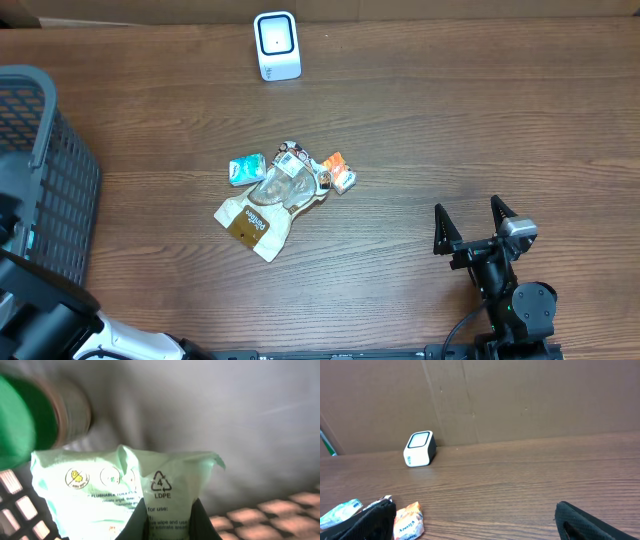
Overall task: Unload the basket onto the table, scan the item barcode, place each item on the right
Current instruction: 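Reach the left gripper into the basket and grasp a green wipes pack, then carry the green wipes pack out and release it right of the cookie bag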
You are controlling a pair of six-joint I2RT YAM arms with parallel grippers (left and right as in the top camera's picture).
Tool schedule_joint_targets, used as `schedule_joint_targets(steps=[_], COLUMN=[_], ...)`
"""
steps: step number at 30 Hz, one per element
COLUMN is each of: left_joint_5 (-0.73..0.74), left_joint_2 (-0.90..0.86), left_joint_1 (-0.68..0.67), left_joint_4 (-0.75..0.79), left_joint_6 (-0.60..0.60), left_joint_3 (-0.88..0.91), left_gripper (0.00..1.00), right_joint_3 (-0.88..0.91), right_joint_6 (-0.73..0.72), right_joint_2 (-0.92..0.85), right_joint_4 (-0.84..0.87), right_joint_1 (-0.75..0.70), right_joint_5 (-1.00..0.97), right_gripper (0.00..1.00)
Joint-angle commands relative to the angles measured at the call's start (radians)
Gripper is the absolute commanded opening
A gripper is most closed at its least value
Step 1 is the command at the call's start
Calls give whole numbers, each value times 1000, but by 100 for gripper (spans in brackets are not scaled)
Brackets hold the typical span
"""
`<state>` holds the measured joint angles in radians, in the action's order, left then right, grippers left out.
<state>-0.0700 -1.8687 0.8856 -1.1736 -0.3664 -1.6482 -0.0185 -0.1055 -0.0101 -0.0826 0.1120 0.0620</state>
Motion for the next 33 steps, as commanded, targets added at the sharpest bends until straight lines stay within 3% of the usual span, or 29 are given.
schedule_joint_targets(steps=[1,5,10,15,16,21,28,33], left_joint_5=[46,64,97,81,65,52,56,83], left_joint_2=[16,54,135,213,206,182,137,74], left_joint_1=[-66,-158,-302,-621,-733,-974,-1243,-1384], left_joint_4=[-80,-172,-231,-298,-335,-336,-133,-8], left_joint_6=[-4,-4,0,82,87,84,55,33], left_joint_3=[-254,-488,-631,-632,-608,-442,-122,7], left_gripper=[4,4,4,4,4,4,4,5], right_joint_3=[11,11,11,11,11,11,11,11], right_joint_6=[-7,-7,-7,-7,-7,-7,-7,-7], right_joint_2=[7,7,7,7,7,7,7,7], right_joint_4=[3,3,3,3,3,3,3,3], right_joint_1=[-3,-3,-3,-3,-3,-3,-3,-3], right_joint_5=[-9,-9,-9,-9,-9,-9,-9,-9], right_gripper=[100,100,100,100,100,100,100,100])
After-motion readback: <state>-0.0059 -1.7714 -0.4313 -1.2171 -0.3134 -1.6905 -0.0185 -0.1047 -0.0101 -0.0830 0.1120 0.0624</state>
